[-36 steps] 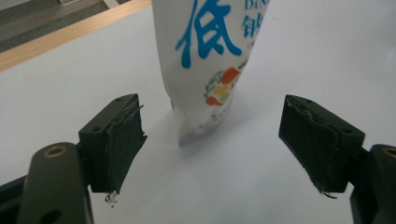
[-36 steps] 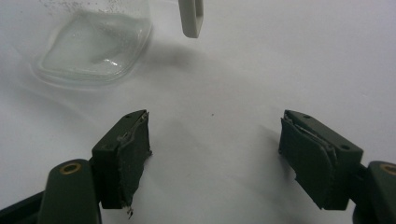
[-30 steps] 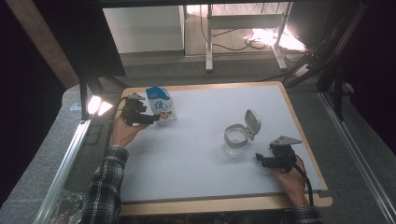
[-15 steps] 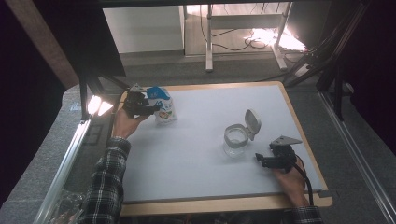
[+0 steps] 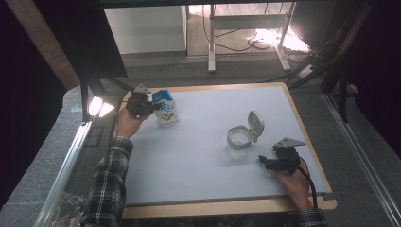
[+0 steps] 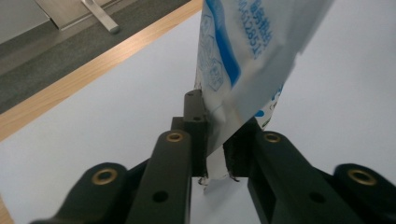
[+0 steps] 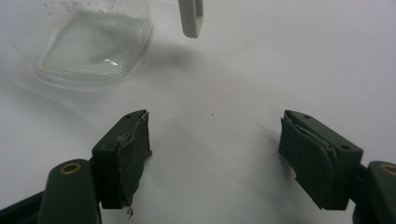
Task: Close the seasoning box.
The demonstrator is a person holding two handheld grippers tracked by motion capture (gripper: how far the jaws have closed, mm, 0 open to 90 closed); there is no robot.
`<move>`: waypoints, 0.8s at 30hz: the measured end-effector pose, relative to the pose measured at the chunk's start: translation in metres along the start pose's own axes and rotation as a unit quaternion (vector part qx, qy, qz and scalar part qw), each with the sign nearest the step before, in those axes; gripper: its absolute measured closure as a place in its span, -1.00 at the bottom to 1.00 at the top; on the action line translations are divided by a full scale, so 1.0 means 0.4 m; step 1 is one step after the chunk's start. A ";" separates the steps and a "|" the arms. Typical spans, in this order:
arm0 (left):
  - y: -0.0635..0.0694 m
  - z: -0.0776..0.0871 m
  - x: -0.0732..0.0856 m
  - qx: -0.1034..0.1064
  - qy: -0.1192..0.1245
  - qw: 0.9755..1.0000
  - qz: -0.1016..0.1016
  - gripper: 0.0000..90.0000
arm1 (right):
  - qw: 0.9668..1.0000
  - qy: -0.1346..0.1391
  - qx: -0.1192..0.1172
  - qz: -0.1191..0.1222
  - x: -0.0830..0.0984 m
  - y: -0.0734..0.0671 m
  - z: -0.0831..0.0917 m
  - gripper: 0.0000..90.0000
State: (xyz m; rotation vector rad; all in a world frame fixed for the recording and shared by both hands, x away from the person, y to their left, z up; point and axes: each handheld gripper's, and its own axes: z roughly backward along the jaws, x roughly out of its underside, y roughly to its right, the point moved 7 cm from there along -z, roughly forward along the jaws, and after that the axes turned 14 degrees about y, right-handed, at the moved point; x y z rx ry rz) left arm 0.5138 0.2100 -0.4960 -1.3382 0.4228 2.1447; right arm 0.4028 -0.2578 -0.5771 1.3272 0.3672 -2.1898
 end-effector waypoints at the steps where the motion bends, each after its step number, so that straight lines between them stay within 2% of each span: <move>1: 0.002 0.001 0.000 -0.003 -0.002 1.000 -0.008 0.86 | 1.000 0.000 0.000 0.000 0.000 0.000 0.000 -0.45; 5: 0.007 0.004 -0.001 -0.004 -0.006 1.000 -0.015 0.96 | 1.000 -0.001 0.000 0.000 0.000 0.000 0.000 -0.45; 9: 0.011 0.007 -0.001 -0.002 0.001 1.000 -0.017 0.99 | 1.000 0.000 0.000 0.000 0.000 0.000 0.000 -0.45; 13: 0.020 0.011 -0.005 0.023 0.011 1.000 0.000 1.00 | 1.000 0.000 0.000 0.000 0.000 0.000 0.000 -0.45; 24: 0.059 0.021 -0.016 0.044 0.024 0.999 0.001 1.00 | 1.000 0.000 0.000 0.000 0.000 0.000 0.000 -0.45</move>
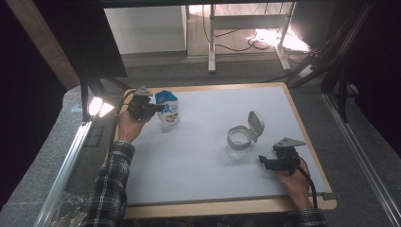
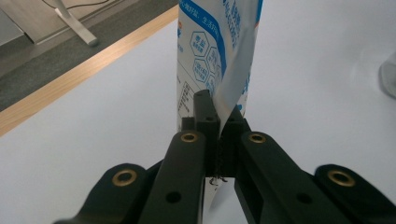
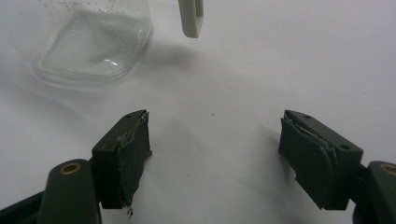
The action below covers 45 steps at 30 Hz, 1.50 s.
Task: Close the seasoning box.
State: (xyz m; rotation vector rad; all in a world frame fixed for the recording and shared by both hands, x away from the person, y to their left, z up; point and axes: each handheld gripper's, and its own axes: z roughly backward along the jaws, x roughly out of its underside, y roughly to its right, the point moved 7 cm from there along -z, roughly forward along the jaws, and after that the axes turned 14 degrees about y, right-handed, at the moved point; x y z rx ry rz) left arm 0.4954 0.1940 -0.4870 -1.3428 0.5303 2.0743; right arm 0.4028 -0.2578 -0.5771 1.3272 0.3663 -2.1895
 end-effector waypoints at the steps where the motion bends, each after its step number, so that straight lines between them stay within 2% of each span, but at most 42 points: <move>1: 0.007 0.003 -0.002 0.004 0.001 1.000 0.002 1.00 | 1.000 0.000 0.000 0.000 0.000 0.000 0.000 -0.45; 6: 0.035 0.014 -0.009 0.019 0.011 1.000 0.009 1.00 | 1.000 0.000 0.000 0.000 0.000 0.000 0.000 -0.45; 11: 0.079 0.024 -0.022 0.037 0.019 0.999 0.011 1.00 | 1.000 -0.001 -0.001 -0.001 0.000 0.001 0.000 -0.45; 22: 0.167 0.044 -0.039 0.069 0.027 0.997 0.005 1.00 | 1.000 -0.002 -0.001 0.000 0.000 0.000 0.000 -0.45; 26: 0.194 0.044 -0.037 0.079 0.028 0.996 0.007 1.00 | 1.000 -0.003 -0.001 0.000 0.000 0.000 -0.001 -0.50; 27: 0.200 0.045 -0.037 0.082 0.028 0.996 0.008 1.00 | 1.000 -0.004 -0.004 0.000 0.000 -0.001 -0.001 -0.58; 28: 0.203 0.046 -0.036 0.082 0.027 0.996 0.006 1.00 | 1.000 -0.007 -0.009 0.002 0.001 -0.003 -0.003 -0.61; 30: 0.213 0.049 -0.036 0.086 0.027 0.996 0.004 1.00 | 1.000 -0.013 0.004 0.001 0.002 0.001 -0.005 -0.74; 33: 0.227 0.056 -0.036 0.085 0.030 0.996 -0.002 1.00 | 1.000 -0.014 0.003 -0.002 0.002 0.001 -0.005 -0.74; 39: 0.246 0.063 -0.035 0.083 0.036 0.996 0.002 1.00 | 1.000 -0.014 0.003 -0.003 0.002 0.001 -0.005 -0.73; 42: 0.258 0.062 -0.033 0.079 0.036 0.996 -0.004 1.00 | 1.000 -0.013 0.004 -0.004 0.002 0.001 -0.005 -0.73; 45: 0.274 0.061 -0.033 0.079 0.035 0.996 -0.010 1.00 | 1.000 -0.014 0.003 -0.001 0.000 -0.002 -0.002 -0.64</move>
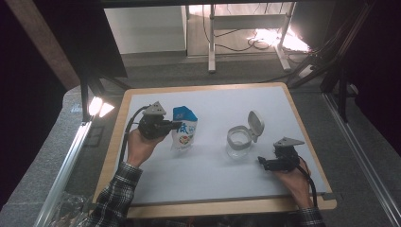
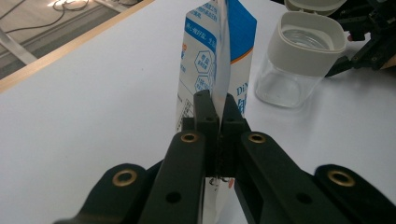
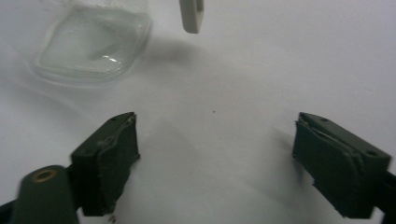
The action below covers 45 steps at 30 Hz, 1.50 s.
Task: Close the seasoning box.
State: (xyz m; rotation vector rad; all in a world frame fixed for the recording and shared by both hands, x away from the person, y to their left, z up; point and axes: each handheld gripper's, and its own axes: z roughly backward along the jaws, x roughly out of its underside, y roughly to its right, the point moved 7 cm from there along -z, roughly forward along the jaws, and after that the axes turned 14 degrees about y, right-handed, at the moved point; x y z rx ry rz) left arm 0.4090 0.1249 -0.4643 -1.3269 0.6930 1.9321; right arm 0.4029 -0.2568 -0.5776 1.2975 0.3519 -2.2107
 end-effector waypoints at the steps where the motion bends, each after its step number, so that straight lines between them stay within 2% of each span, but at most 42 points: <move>1: 0.005 0.000 -0.001 0.002 0.000 1.000 0.001 1.00 | 1.000 -0.001 -0.005 0.000 -0.001 -0.003 0.003 -0.60; 5: 0.026 0.000 -0.008 0.008 0.007 1.000 0.002 1.00 | 1.000 -0.003 -0.017 0.001 0.000 -0.021 0.011 -0.58; 7: 0.037 0.000 -0.010 0.007 0.008 1.000 -0.002 1.00 | 1.000 -0.002 -0.028 0.002 0.002 -0.034 0.017 -0.58; 9: 0.044 -0.001 -0.011 0.005 0.009 1.000 -0.005 1.00 | 1.000 -0.002 -0.029 0.004 0.002 -0.039 0.021 -0.58; 10: 0.055 -0.003 -0.011 0.006 0.011 1.000 -0.006 1.00 | 0.999 0.000 -0.037 0.007 0.000 -0.053 0.028 -0.58; 12: 0.060 -0.004 -0.011 0.006 0.012 1.000 -0.007 1.00 | 0.999 0.000 -0.038 0.010 -0.002 -0.058 0.032 -0.58; 14: 0.070 -0.005 -0.013 0.009 0.013 1.000 -0.006 1.00 | 0.999 0.008 -0.044 0.014 -0.008 -0.071 0.039 -0.58; 18: 0.088 -0.008 -0.019 0.015 0.018 1.000 -0.004 1.00 | 0.997 0.013 -0.069 0.022 -0.014 -0.110 0.051 -0.58; 19: 0.093 -0.008 -0.020 0.017 0.019 1.000 -0.003 1.00 | 0.997 0.013 -0.069 0.022 -0.014 -0.110 0.051 -0.58; 21: 0.102 -0.008 -0.023 0.020 0.019 1.000 -0.006 1.00 | 0.996 0.022 -0.080 0.031 -0.016 -0.135 0.050 -0.55; 24: 0.117 -0.009 -0.026 0.022 0.018 1.000 -0.012 1.00 | 0.995 0.031 -0.092 0.027 -0.021 -0.153 0.051 -0.51; 26: 0.125 -0.009 -0.027 0.022 0.018 1.000 -0.012 1.00 | 0.993 0.044 -0.108 0.027 -0.029 -0.174 0.052 -0.47; 28: 0.131 -0.008 -0.028 0.025 0.019 0.999 -0.011 1.00 | 0.992 0.045 -0.118 0.029 -0.035 -0.189 0.052 -0.46; 34: 0.149 -0.006 -0.041 0.031 0.024 0.999 -0.003 1.00 | 0.988 0.030 -0.142 0.051 -0.040 -0.243 0.034 -0.45; 38: 0.163 -0.008 -0.052 0.036 0.023 0.999 -0.009 1.00 | 0.986 0.024 -0.155 0.046 -0.041 -0.267 0.022 -0.45; 45: 0.193 -0.019 -0.073 0.053 0.026 0.998 -0.011 1.00 | 0.985 0.033 -0.163 0.038 -0.051 -0.297 0.008 -0.45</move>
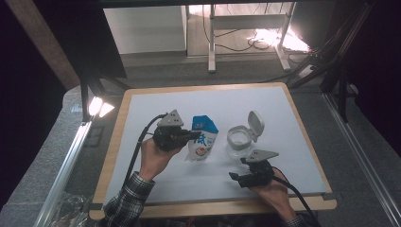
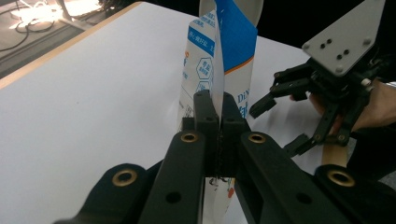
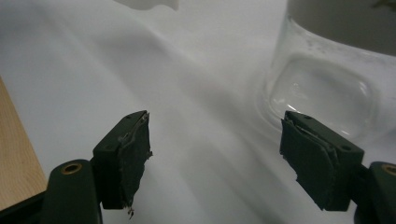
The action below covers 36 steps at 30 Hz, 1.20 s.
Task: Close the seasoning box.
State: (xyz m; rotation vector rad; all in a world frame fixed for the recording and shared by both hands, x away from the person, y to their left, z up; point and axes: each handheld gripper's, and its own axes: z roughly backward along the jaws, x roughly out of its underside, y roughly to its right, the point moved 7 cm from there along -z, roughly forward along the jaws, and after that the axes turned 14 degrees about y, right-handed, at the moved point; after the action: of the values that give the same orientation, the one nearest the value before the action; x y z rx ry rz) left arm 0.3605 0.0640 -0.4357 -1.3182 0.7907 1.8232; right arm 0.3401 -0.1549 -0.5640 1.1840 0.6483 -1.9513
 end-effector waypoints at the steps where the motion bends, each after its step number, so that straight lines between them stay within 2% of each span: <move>1: 0.005 -0.004 -0.003 0.004 0.001 1.000 0.002 1.00 | 1.000 0.002 -0.001 0.001 -0.001 -0.003 -0.004 -0.45; 7: 0.021 -0.017 -0.014 0.013 -0.003 1.000 0.003 1.00 | 1.000 0.014 -0.010 0.006 -0.006 -0.027 -0.033 -0.33; 11: 0.034 -0.024 -0.020 0.018 -0.005 1.000 0.003 1.00 | 1.000 0.011 -0.016 0.013 -0.007 -0.045 -0.057 -0.30; 18: 0.049 -0.032 -0.028 0.025 -0.006 1.000 0.003 1.00 | 1.000 0.015 -0.011 0.022 -0.023 -0.066 -0.092 -0.17; 20: 0.052 -0.034 -0.030 0.027 -0.007 1.000 0.004 1.00 | 0.999 0.020 -0.007 0.029 -0.027 -0.067 -0.101 -0.14; 28: 0.063 -0.040 -0.041 0.037 -0.003 0.999 0.012 1.00 | 0.999 0.026 0.008 0.030 -0.037 -0.067 -0.132 -0.12; 36: 0.074 -0.040 -0.051 0.044 -0.002 0.999 0.013 1.00 | 0.999 0.041 0.013 0.016 -0.047 -0.067 -0.147 -0.12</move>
State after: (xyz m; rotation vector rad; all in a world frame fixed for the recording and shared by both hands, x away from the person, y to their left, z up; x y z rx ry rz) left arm 0.3477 0.0310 -0.4188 -1.2537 0.8787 1.7902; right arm 0.3543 -0.0896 -0.5723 1.2886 0.6433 -1.8973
